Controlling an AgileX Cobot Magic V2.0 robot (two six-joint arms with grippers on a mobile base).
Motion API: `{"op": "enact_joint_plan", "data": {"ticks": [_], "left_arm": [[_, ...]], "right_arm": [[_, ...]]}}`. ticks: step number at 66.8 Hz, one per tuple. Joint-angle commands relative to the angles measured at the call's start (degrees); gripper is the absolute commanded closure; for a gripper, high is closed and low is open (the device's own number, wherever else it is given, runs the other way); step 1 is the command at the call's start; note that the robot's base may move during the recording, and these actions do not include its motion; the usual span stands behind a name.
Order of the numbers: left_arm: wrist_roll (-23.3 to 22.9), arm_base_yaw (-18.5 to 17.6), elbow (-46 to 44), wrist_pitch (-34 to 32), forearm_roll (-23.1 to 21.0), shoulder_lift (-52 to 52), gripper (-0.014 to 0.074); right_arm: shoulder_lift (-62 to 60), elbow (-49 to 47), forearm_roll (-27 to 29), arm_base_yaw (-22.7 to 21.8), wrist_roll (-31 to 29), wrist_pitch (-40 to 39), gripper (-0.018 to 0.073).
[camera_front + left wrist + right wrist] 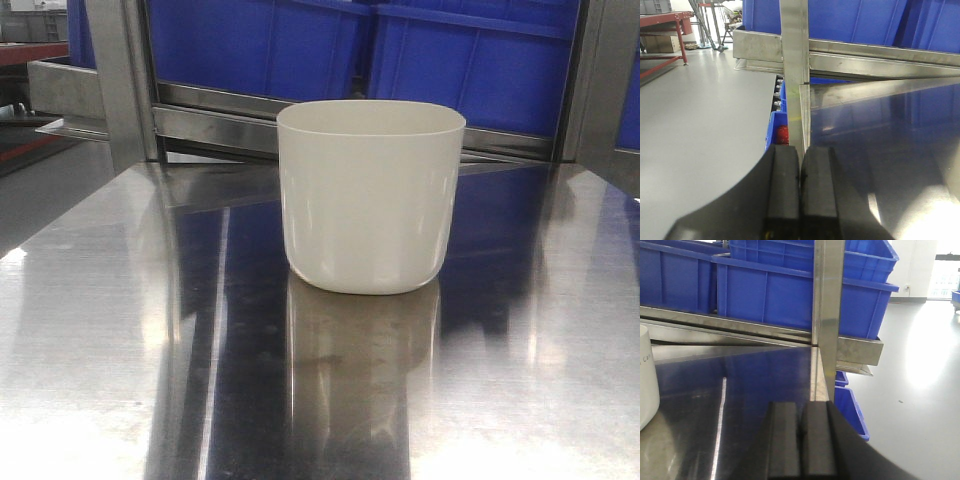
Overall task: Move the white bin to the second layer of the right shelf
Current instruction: 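Move the right gripper toward the white bin on the steel table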
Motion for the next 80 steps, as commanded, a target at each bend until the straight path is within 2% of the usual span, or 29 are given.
{"op": "enact_joint_plan", "data": {"ticks": [1,69,73,80], "left_arm": [[-0.17,-0.2,2.11,-4.98,0.0,-0.87,0.0512],[-0.17,-0.2,2.11,-4.98,0.0,-0.87,0.0512],[-0.17,-0.2,2.11,-4.98,0.0,-0.87,0.0512],[-0.17,-0.2,2.11,-4.98,0.0,-0.87,0.0512]], "right_arm": [[-0.09,-0.98,-0.49,-0.08,-0.39,-5.41,0.0512],[-0.09,-1.05,-0.49,-0.08,-0.39,-4.88,0.0512],[0.09,-2.03,-0.49,-0.08,-0.39,-2.95,0.0512],[2.5,-6.44,-0.49,-0.08,-0.39,4.92,0.0512]]}}
